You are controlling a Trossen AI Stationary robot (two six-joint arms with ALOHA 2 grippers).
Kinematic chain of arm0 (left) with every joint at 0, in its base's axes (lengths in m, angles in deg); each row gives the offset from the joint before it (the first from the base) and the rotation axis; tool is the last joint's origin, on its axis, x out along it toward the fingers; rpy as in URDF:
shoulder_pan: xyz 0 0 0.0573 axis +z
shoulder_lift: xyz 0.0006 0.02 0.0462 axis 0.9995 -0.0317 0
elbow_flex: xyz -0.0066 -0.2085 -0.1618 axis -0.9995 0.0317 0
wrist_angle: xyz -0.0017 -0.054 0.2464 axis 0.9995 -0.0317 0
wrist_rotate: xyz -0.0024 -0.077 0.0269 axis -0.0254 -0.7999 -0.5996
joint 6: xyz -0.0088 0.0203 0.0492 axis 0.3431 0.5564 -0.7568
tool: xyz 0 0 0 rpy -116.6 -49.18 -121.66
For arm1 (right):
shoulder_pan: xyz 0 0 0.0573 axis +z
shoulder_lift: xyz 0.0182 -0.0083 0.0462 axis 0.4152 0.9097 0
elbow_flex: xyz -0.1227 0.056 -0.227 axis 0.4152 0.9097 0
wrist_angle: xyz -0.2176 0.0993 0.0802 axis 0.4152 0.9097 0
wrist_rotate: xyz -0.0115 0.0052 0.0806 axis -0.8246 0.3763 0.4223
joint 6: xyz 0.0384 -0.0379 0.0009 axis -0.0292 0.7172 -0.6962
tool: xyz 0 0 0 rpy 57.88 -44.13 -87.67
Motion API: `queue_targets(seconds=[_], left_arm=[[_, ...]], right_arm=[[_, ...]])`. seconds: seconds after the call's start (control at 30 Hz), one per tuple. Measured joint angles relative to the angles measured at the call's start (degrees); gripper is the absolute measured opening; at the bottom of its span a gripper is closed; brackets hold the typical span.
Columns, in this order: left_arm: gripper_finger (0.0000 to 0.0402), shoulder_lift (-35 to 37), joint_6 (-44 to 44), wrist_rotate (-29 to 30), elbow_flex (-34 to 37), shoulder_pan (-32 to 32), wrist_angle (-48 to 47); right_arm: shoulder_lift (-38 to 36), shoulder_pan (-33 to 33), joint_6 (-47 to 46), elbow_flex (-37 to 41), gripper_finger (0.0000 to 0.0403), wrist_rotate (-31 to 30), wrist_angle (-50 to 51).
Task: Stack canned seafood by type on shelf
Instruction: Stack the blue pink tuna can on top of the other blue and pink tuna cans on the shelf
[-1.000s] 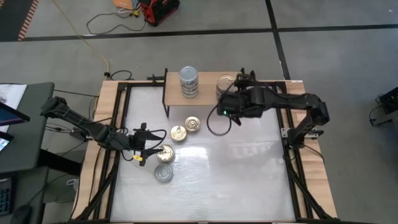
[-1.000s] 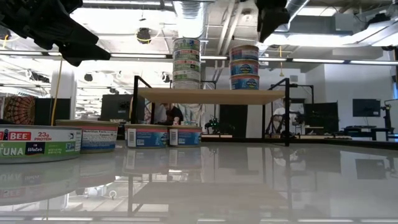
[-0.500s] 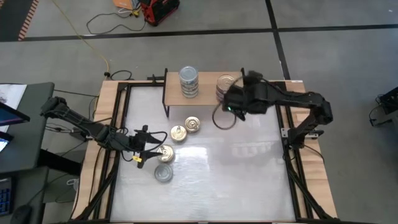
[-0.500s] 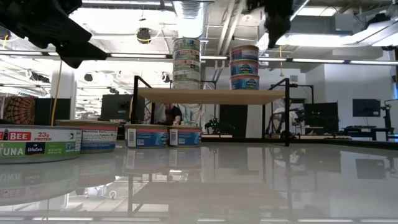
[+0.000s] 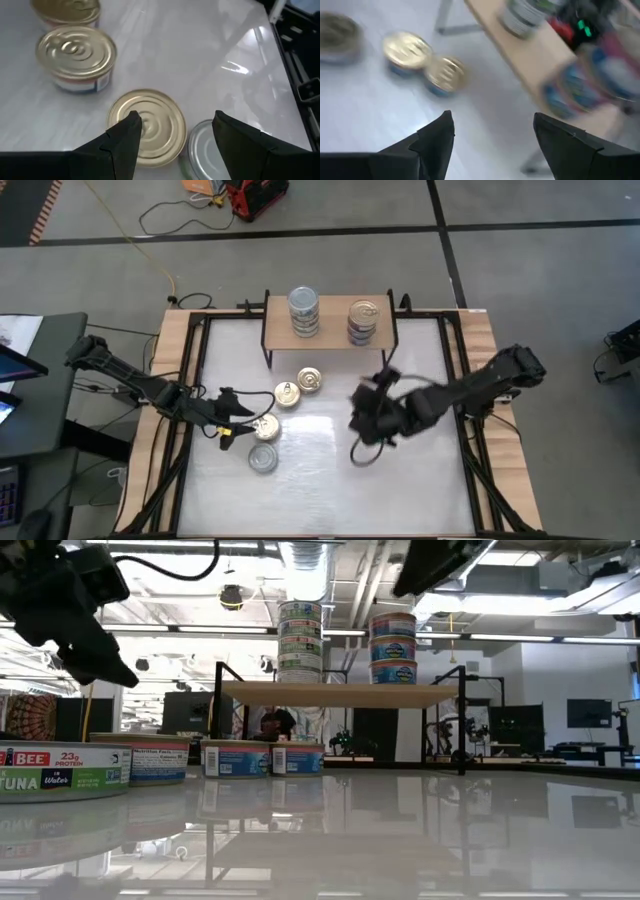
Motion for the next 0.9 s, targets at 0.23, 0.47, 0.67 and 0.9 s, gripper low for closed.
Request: queue_targets(seconds=[0.23,0.47,0.67,0.9], left_arm=[[0.0233,-1.0,8.6,2.9,0.0,0.7,-0.7],[0.0233,-8.0,15.0,2.7,0.0,1.1,0.4],[0.0233,-12.9,20.9,2.9,0.0,1.8,-2.1],[0.0233,-14.0,22.8,0.9,0.0,1.7,-0.2]], right_arm=[[0.3,3.2,13.4,21.1,0.0305,7.8,-52.0],[5.6,3.6,20.8,31.1,0.0305,12.2,-79.9],[10.8,2.6,24.8,31.0,0.0305,12.1,-85.8],[12.5,2.5,27.6,31.0,0.0305,12.9,-89.5]])
